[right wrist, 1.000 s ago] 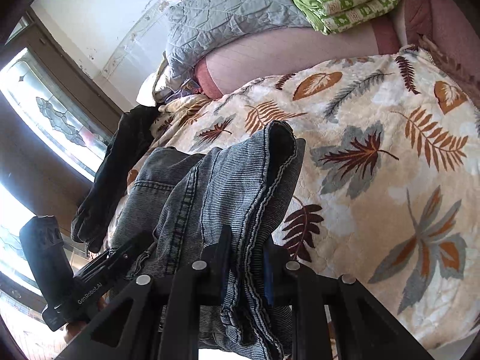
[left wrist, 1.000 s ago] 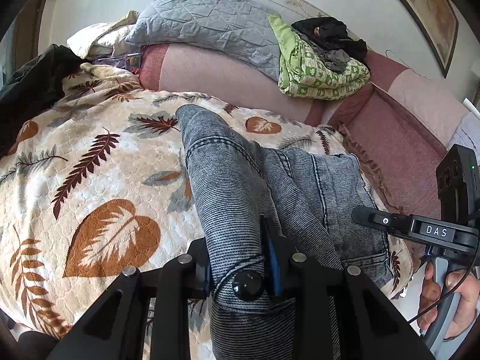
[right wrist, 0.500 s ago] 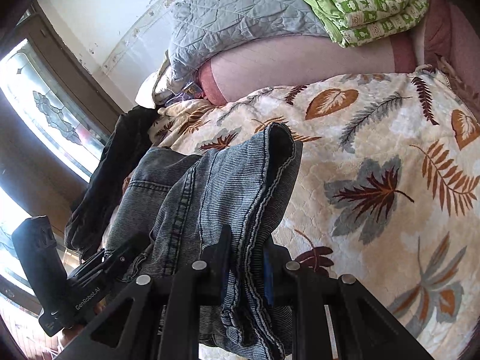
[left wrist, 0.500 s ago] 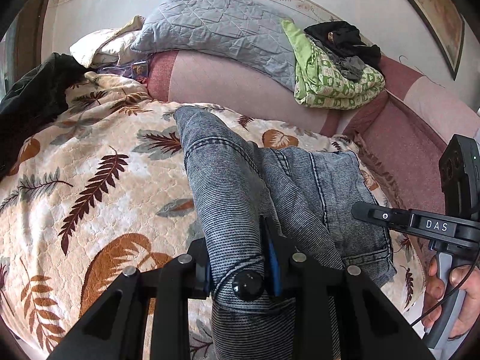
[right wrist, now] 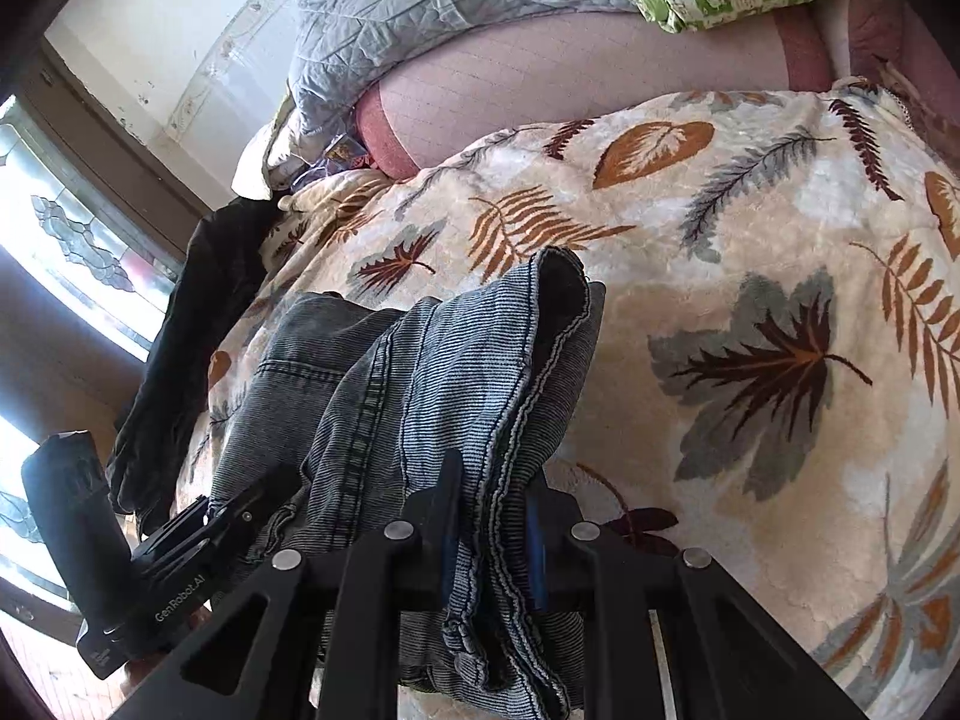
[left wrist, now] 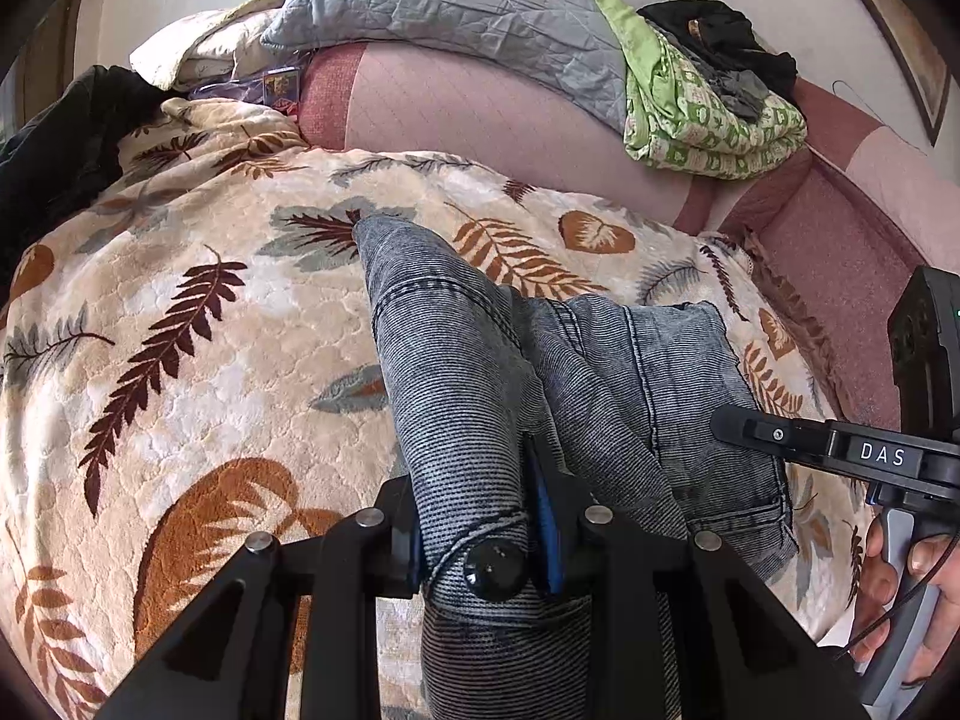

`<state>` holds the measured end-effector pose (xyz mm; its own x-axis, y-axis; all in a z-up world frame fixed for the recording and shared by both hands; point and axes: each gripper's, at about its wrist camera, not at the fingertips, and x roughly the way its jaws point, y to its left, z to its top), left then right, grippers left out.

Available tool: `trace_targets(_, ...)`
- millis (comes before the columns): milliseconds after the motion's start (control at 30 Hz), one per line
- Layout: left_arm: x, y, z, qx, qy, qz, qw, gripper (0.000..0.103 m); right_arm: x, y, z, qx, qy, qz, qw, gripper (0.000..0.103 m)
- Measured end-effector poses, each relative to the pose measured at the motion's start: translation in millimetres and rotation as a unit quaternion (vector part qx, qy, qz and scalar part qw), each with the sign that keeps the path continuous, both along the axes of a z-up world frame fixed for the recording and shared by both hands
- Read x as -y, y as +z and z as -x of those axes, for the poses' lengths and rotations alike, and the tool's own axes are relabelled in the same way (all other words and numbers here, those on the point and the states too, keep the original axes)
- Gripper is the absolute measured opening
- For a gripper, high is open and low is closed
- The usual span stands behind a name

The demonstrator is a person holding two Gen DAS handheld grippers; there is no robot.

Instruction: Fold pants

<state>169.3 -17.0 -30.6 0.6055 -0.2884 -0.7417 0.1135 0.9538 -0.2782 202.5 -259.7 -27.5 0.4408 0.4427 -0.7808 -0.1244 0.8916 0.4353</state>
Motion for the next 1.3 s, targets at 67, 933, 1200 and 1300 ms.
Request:
trace_targets(67, 0.6, -7.6, -2.1, -0.010, -0.002, -0.001, 0.9999, 0.030, 2.1, -8.7, -2.9, -0.009, -0.004, -0.001, 1.000, 0.019)
trace_targets(933, 0.1, -37.4, 44.9, -0.029, 0.051, -0.141, 0.9883, 0.083, -24.1, -59.2, 55.9, -0.034, 0.018, 0.165, 0.986, 0.067)
trace_targets(1200, -10.0, -1.1, 62.9, 0.025, 0.066, -0.113, 0.9911, 0.085, -16.7, -26.9, 67.0, 0.021, 0.005, 0.145, 0.989, 0.074)
trace_targets(1300, 8.2, -35.4, 54.8, -0.033, 0.023, -0.155, 0.9871, 0.085, -23.0, -48.5, 67.0, -0.007, 0.018, 0.158, 0.987, 0.076)
